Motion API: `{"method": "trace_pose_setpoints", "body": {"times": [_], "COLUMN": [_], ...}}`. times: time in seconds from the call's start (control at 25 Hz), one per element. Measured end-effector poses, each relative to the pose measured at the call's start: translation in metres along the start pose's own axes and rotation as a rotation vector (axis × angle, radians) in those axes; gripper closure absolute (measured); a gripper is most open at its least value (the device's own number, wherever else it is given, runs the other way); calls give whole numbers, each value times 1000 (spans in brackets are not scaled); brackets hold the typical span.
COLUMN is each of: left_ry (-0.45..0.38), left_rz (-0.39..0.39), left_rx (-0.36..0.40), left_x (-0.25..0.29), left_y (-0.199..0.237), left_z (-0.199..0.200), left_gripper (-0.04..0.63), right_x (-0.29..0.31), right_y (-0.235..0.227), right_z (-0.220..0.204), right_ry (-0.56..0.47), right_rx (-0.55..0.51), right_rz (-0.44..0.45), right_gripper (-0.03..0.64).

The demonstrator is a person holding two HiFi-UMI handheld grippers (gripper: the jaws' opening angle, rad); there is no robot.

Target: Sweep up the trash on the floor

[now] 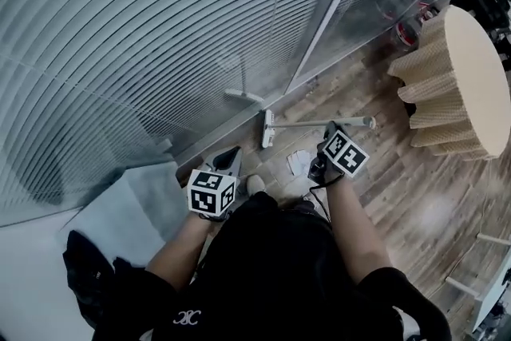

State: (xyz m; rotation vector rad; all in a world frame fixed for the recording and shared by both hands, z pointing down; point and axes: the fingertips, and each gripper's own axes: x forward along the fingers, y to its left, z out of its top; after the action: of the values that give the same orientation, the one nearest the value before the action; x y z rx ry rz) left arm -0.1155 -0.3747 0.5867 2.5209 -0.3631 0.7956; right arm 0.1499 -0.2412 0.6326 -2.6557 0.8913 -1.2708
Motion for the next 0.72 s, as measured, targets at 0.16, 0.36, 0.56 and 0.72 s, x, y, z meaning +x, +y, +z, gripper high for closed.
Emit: {"method": "trace_pose_setpoints", "body": {"times": [0.16,0.36,0.56,0.72], "left_ry": [28,40,69,82], "left_rz": [-41,-102,-170,-211], "left_rx": [36,92,143,185], "left_x": [10,31,58,73], "left_y": [-17,-51,-93,-129], "left_z": [0,5,13,20], "left_gripper": [600,601,601,601], "right_x": [-14,-38,-60,-73], "right_y": [-53,-118,-171,-197], "right_z": [-9,-18,-11,-6], "right_ry": [-1,-14,-39,-44], "right_rx": [107,157,197,239], "right_rz": [-93,-174,-230,-230], "right_gripper": [534,534,534,534]}}
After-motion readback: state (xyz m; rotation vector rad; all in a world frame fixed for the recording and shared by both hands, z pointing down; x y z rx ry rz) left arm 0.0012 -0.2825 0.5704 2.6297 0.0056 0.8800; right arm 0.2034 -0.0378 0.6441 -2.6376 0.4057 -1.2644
